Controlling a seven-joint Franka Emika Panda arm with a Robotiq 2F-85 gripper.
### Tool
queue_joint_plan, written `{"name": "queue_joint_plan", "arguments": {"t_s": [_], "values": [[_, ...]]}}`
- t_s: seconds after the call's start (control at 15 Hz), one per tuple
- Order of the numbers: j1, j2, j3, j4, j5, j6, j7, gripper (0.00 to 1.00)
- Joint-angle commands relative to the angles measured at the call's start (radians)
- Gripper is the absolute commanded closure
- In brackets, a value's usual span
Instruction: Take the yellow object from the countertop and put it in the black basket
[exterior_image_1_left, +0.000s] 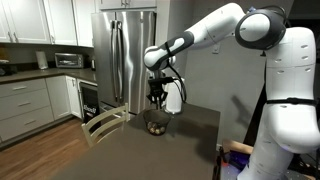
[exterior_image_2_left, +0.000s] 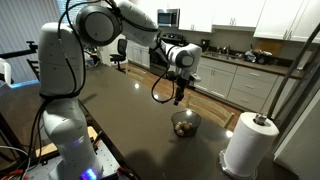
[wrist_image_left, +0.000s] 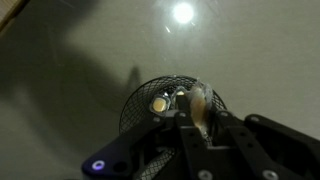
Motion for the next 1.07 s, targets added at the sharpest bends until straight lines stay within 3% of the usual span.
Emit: {"name": "queue_joint_plan", "arguments": {"t_s": [0.0,0.07,0.2,0.73,1.0], "values": [[-0.011,0.022,0.004,0.040,-0.002,-0.004,0.016,0.92],[-0.011,0.026,0.004,0.045,-0.001,-0.005,0.015,0.91],[-0.011,0.031,0.004,0.053,0.000,-0.008,0.013,0.56],[-0.012,0.028,0.003,0.059,0.001,-0.013,0.011,0.05],[-0.013,0.016,0.006,0.059,0.010,-0.039,0.001,0.00]]}}
